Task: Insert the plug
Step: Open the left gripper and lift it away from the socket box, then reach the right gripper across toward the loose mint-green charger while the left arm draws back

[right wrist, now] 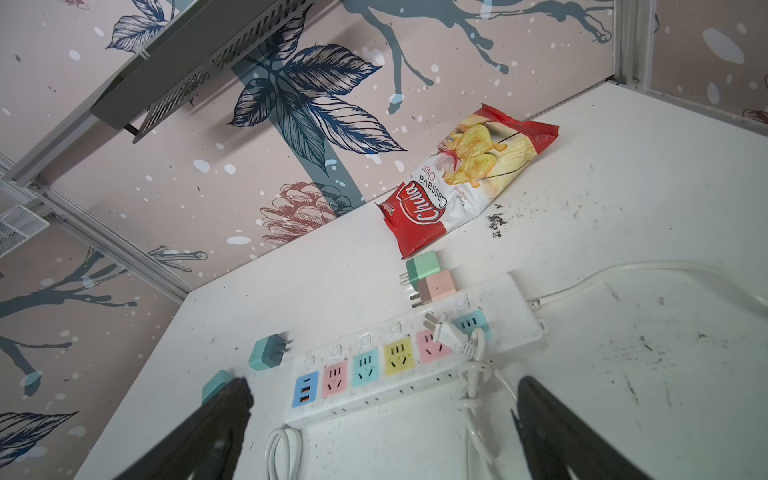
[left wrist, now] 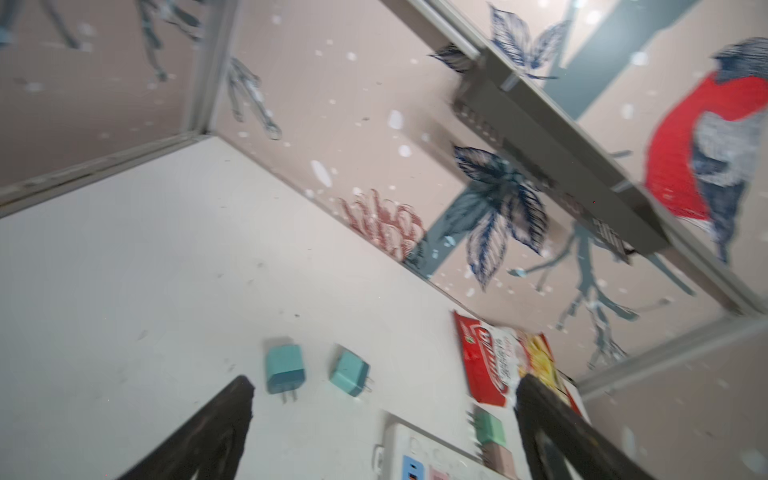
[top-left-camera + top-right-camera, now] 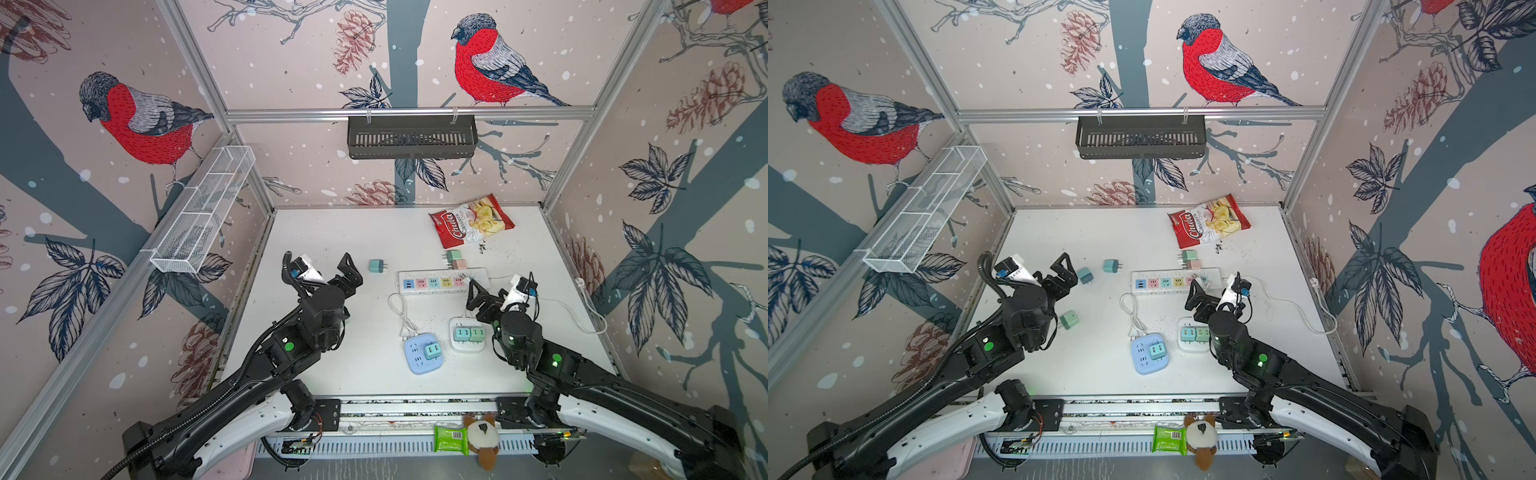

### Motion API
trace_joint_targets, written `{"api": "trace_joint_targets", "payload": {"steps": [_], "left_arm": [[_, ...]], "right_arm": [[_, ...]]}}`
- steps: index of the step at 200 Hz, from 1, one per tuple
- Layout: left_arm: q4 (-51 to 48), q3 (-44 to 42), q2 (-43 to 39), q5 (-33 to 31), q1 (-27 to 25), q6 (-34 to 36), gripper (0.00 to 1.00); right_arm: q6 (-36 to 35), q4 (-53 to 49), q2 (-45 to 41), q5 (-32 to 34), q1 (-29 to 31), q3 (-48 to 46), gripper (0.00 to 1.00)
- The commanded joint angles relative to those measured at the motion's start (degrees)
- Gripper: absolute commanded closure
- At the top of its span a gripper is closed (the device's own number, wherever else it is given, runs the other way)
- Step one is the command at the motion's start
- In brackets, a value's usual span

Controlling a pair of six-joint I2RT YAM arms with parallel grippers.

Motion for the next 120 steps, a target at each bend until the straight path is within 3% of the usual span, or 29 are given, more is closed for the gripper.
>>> {"api": "trace_joint_targets", "payload": {"steps": [1, 27, 41, 78, 100, 120], "left_arm": [[-8.5, -0.2, -1.2, -12.1, 0.1, -10.2, 0.03], [1.7, -3.3, -6.8, -5.9, 2.2, 4.8, 0.03], [2.3, -6.8, -9.9, -6.0, 4.1, 2.8, 0.03], [0.7, -12.7, -16.2, 4.0, 13.2, -4.7, 0.03], [-2.2, -11.5, -14.1, 8.9, 19.3, -6.3, 0.03], [-3.7, -10.6, -8.9, 15.9, 25.5, -8.0, 0.03]], "right_arm": [[-2.2, -0.9, 2.0, -4.7, -0.4, -0.8, 0.0], [0.3, -1.5, 5.1, -8.2, -0.2, 1.3, 0.0], [2.8, -2.6, 7.3, -8.6, 0.7, 3.2, 0.04], [5.8, -3.4, 17.8, -6.3, 8.1, 11.0, 0.17], [10.2, -10.8, 28.3, 0.0, 14.8, 21.2, 0.18], [13.9, -17.6, 38.6, 1.0, 17.9, 31.3, 0.19]]}}
